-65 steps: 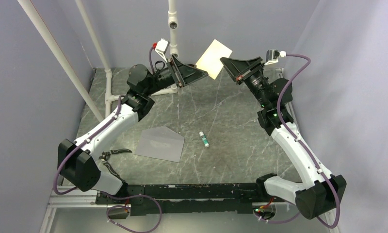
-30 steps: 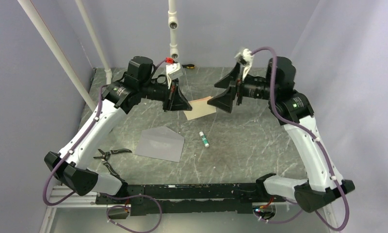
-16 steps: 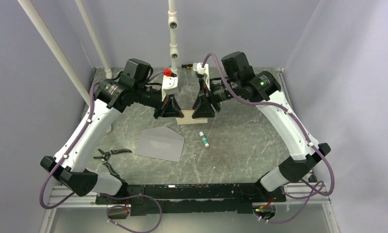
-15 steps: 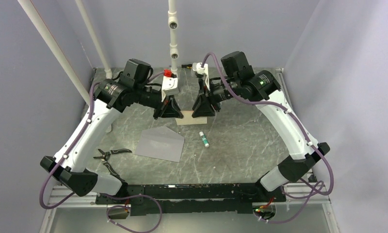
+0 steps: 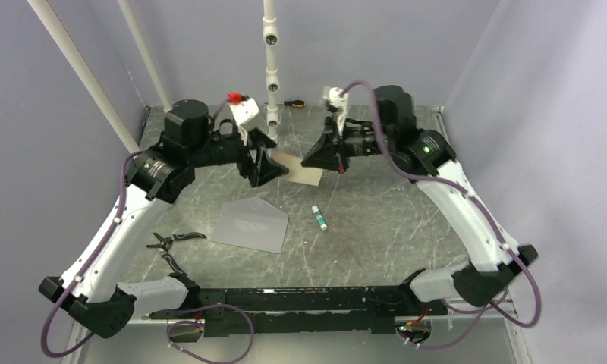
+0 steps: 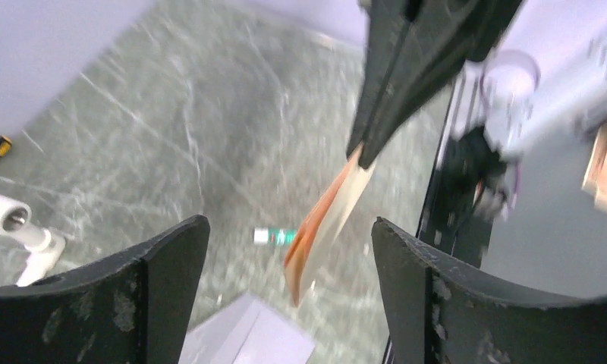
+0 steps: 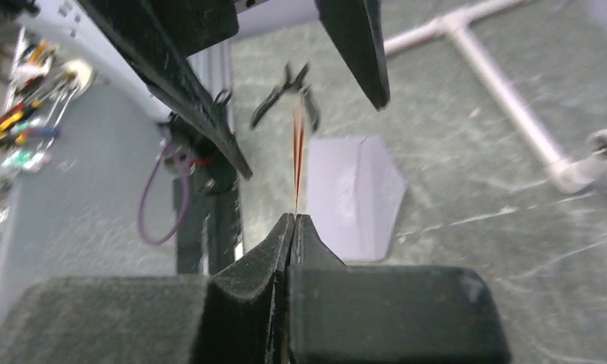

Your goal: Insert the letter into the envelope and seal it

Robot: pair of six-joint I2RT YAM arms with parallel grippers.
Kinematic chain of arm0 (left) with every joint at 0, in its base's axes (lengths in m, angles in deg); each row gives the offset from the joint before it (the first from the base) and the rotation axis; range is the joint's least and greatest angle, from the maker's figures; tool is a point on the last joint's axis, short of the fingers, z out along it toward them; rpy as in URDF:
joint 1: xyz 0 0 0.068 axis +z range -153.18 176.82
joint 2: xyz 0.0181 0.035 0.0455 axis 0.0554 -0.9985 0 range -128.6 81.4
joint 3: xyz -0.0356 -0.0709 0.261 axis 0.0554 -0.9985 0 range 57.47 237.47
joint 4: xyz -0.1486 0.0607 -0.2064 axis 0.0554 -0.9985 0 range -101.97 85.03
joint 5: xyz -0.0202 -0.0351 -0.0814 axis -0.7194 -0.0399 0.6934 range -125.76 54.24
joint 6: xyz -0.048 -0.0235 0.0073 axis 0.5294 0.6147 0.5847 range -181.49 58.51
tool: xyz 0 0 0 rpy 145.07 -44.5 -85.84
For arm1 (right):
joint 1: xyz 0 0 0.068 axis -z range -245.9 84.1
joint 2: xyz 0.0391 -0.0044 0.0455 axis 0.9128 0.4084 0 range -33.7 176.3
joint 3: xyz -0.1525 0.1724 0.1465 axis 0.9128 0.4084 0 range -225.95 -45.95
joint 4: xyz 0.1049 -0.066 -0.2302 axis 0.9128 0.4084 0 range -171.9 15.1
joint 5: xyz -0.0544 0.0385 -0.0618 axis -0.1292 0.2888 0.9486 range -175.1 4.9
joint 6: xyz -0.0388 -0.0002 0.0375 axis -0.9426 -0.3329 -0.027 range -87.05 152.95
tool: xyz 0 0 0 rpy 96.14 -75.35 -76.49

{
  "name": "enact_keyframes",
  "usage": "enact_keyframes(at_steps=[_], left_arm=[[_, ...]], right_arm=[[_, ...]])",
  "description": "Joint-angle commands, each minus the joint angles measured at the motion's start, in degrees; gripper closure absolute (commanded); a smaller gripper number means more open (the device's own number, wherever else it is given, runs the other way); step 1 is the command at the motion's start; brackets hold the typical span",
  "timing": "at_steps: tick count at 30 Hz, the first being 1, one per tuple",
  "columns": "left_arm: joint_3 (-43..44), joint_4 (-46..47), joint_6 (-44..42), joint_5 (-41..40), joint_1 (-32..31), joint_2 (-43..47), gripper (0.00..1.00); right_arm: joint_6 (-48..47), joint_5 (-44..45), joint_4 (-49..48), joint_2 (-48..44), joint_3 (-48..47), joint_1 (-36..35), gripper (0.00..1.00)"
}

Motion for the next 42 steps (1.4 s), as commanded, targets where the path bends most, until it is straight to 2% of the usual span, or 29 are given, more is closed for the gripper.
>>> enact_keyframes(at_steps=[1, 3, 5, 12, 16, 17, 19, 24, 28, 30, 31, 33, 35, 38, 42], left_arm=[[0.74, 22.17, 24.67, -9.10, 0.00, 3.40, 0.18], [1.12, 25.33, 29.86, -9.75, 0.02, 4.02, 0.18], [0.29, 28.91, 34.09, -10.44, -0.01, 4.80, 0.17], [-5.41, 50.16, 50.44, -3.84, -0.02, 5.11, 0.16], [-8.23, 63.08, 58.78, -1.01, -0.01, 4.15, 0.20], [-8.59, 65.80, 60.15, -0.24, -0.02, 3.79, 0.23], [-8.60, 67.76, 61.62, 0.34, -0.02, 3.23, 0.37], [-7.87, 63.36, 58.98, -2.04, -0.02, 4.08, 0.71], [-9.42, 65.69, 59.37, -6.30, -0.02, 4.79, 0.94], [-9.66, 67.60, 60.25, -6.19, 0.02, 4.22, 0.97], [-9.54, 68.28, 60.48, -5.42, -0.01, 3.76, 0.97], [-8.65, 66.89, 60.29, -3.97, 0.00, 3.29, 0.97], [-7.19, 62.73, 58.15, -2.95, -0.02, 3.29, 0.97], [-4.89, 56.46, 54.32, -1.23, -0.02, 3.82, 0.97], [-0.42, 49.47, 50.26, 3.39, -0.01, 2.86, 0.97]], right_arm=[[21.43, 2.37, -39.03, -11.92, 11.40, 2.10, 1.00], [29.86, 5.64, -54.06, -14.29, 15.71, 2.17, 1.00], [33.97, 8.76, -60.36, -15.04, 17.28, 2.14, 1.00], [48.21, 16.06, -76.91, -16.08, 22.88, 2.15, 1.00], [54.18, 17.49, -81.35, -15.04, 24.49, 1.99, 1.00], [54.99, 17.67, -81.99, -14.69, 24.78, 2.04, 1.00], [56.83, 18.32, -83.94, -14.08, 25.57, 1.89, 1.00], [59.04, 18.18, -85.58, -13.70, 26.41, 1.83, 1.00], [59.99, 17.70, -83.35, -14.13, 25.99, 1.85, 1.00], [60.72, 16.81, -82.80, -13.78, 25.58, 1.81, 1.00], [61.21, 16.53, -82.14, -13.57, 25.36, 1.79, 0.90], [60.52, 16.26, -78.88, -13.47, 24.51, 1.83, 0.64], [58.68, 14.99, -73.55, -13.17, 22.19, 2.03, 0.49], [57.71, 10.51, -66.32, -11.43, 17.23, 3.12, 0.45], [58.90, 3.23, -65.64, -10.25, 15.02, 4.79, 0.44]])
